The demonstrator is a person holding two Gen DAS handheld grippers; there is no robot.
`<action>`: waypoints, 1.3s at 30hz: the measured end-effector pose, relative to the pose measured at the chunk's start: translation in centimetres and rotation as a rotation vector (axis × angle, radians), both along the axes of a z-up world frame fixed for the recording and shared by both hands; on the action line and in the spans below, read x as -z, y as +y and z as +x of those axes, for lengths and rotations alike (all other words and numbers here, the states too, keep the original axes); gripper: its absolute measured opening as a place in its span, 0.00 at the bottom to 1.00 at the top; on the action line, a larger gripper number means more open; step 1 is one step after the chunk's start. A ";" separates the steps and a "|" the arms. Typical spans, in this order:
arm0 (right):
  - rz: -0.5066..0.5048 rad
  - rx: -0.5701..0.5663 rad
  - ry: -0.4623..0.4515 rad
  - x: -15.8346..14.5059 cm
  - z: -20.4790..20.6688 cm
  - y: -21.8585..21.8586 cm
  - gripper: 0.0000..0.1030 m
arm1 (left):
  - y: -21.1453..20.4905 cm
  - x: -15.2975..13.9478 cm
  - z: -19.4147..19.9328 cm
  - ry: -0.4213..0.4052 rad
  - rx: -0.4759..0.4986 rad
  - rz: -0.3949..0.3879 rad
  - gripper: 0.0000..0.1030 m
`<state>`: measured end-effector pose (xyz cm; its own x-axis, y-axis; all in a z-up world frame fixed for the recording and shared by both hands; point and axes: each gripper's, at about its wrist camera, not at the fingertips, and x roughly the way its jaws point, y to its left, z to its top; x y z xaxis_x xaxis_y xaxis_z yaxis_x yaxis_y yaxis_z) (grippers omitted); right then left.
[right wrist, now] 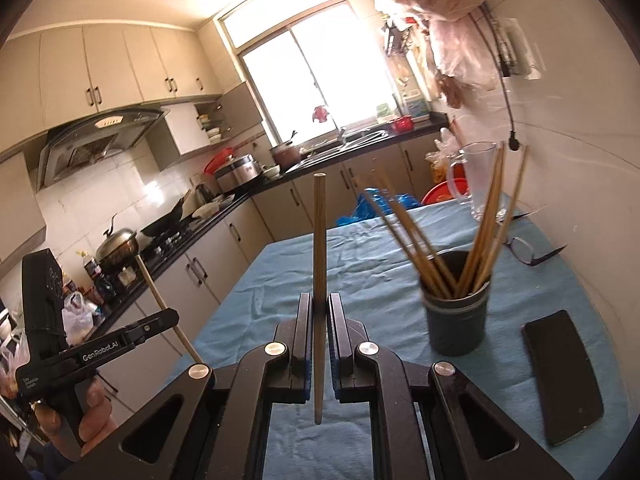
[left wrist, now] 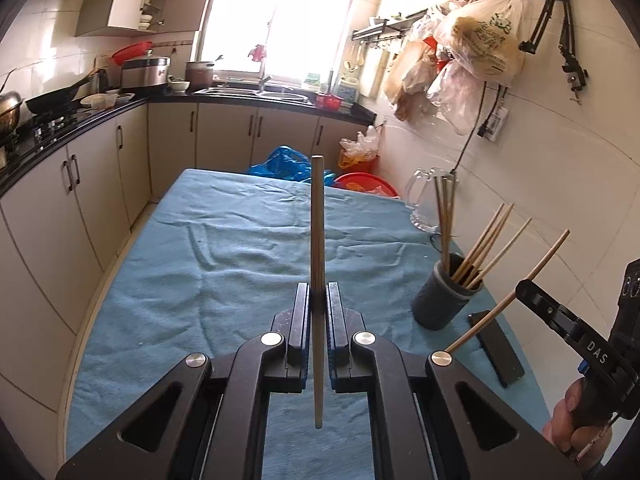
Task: Organize utensils
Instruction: 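Carry both upright chopsticks over the grey holder and lower them into it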
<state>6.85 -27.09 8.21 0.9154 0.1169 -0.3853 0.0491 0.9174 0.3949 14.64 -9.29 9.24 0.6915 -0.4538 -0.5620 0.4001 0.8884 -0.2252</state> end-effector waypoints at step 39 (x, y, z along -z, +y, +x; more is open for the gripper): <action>0.007 0.229 -0.197 -7.9 -4.2 -13.5 0.08 | -16.6 -9.5 3.6 -0.135 0.255 -0.091 0.06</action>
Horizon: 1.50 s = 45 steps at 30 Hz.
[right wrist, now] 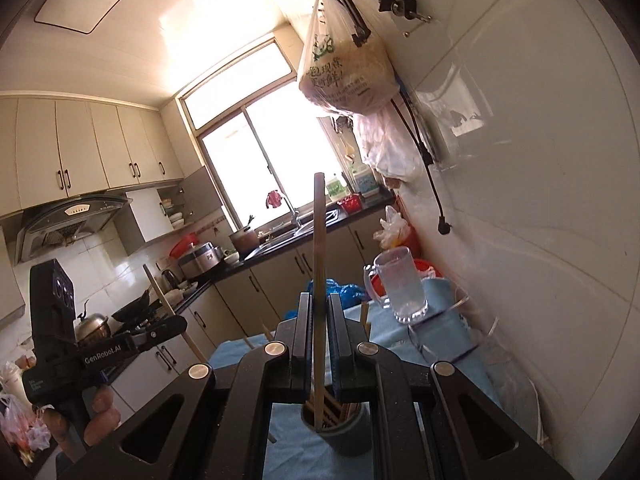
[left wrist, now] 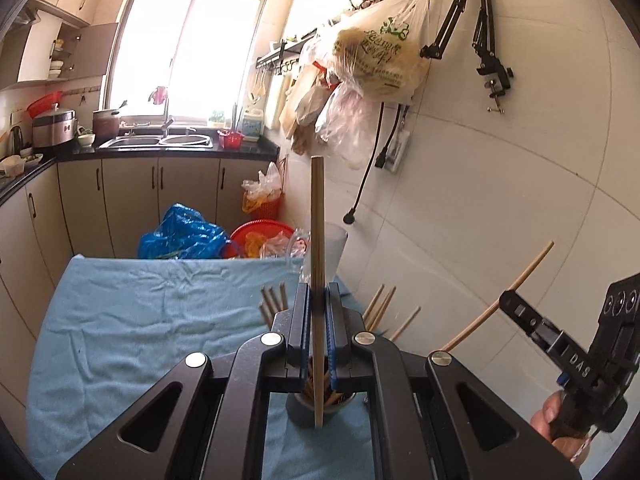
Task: Organize utensils
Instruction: 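Carry both upright chopsticks over the grey holder and lower them into it, then open the left tool to drop its chopstick in the holder while the right tool releases its own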
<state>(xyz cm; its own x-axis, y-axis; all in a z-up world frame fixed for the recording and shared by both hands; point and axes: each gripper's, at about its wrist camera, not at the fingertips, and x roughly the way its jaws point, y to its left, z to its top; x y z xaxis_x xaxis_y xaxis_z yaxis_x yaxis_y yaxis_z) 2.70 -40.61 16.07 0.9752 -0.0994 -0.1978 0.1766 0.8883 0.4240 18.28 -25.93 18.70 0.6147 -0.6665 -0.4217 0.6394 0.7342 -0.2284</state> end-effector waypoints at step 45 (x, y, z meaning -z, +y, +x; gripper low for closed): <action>0.053 0.030 0.206 8.0 6.2 0.3 0.29 | -1.0 8.7 3.4 0.092 -0.055 0.031 0.23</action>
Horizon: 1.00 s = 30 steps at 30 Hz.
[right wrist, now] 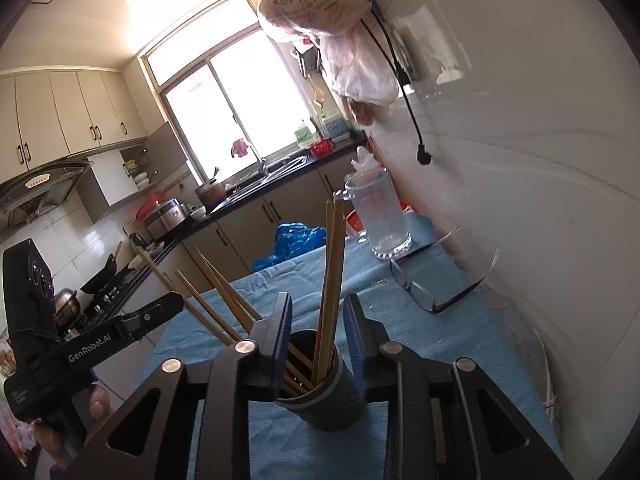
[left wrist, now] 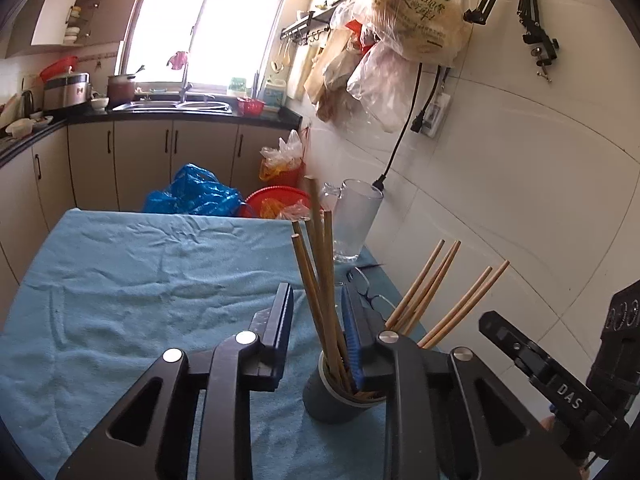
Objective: Organize utensils
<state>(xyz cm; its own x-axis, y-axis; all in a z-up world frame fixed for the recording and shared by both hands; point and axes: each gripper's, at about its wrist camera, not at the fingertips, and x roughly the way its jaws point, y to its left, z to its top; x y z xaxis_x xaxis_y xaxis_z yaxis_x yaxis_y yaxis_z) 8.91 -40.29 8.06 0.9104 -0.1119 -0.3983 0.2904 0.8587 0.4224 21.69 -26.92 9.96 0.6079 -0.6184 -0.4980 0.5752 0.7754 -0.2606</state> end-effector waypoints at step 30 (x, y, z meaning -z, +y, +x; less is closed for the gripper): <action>-0.311 0.309 0.309 2.4 -2.5 4.3 0.91 | 4.4 4.2 -4.5 -0.046 -0.289 0.228 0.85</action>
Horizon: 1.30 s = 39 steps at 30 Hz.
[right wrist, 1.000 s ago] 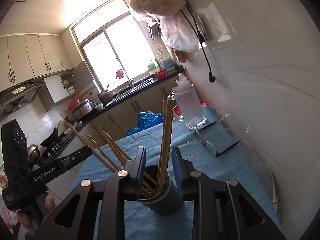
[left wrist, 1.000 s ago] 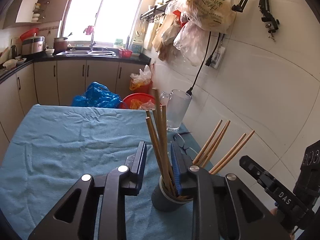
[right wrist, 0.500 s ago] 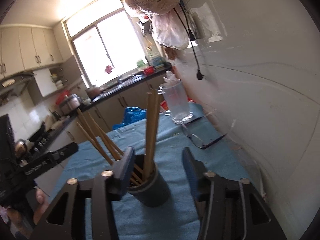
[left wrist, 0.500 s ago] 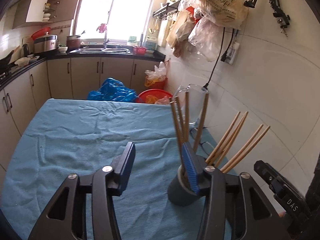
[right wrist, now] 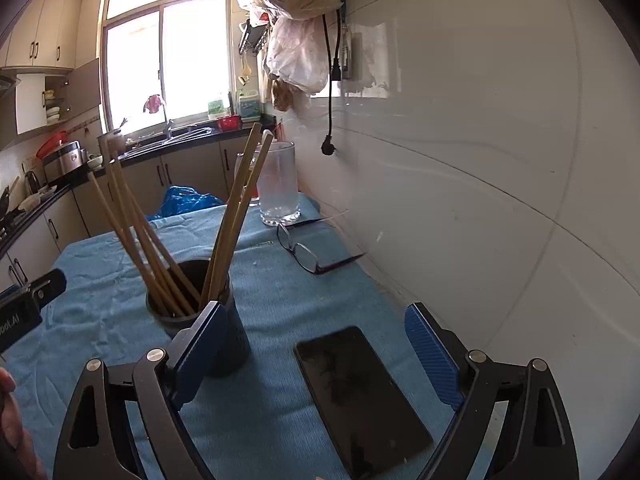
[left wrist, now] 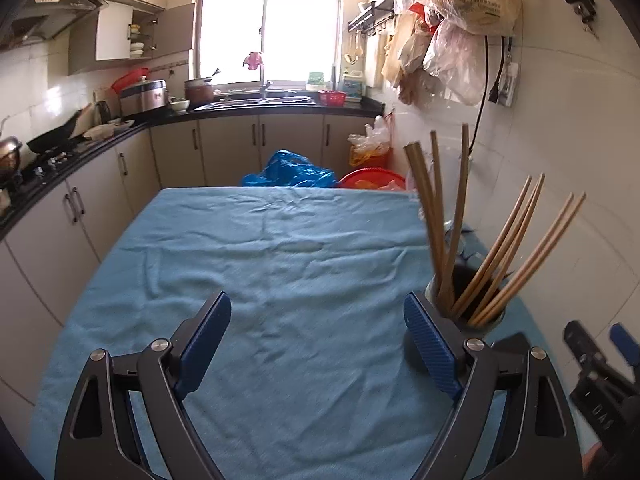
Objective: Organize utensils
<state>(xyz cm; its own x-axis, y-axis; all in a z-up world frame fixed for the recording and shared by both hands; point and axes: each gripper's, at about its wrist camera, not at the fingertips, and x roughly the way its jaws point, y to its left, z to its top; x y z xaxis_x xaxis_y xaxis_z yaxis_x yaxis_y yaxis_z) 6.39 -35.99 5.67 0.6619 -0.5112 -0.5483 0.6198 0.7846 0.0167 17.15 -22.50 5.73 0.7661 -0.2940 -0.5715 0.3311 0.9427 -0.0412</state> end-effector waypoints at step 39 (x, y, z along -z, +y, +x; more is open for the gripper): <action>-0.045 -0.112 0.026 3.4 -10.1 14.0 0.96 | 14.8 5.5 -14.5 0.079 -0.081 0.060 0.92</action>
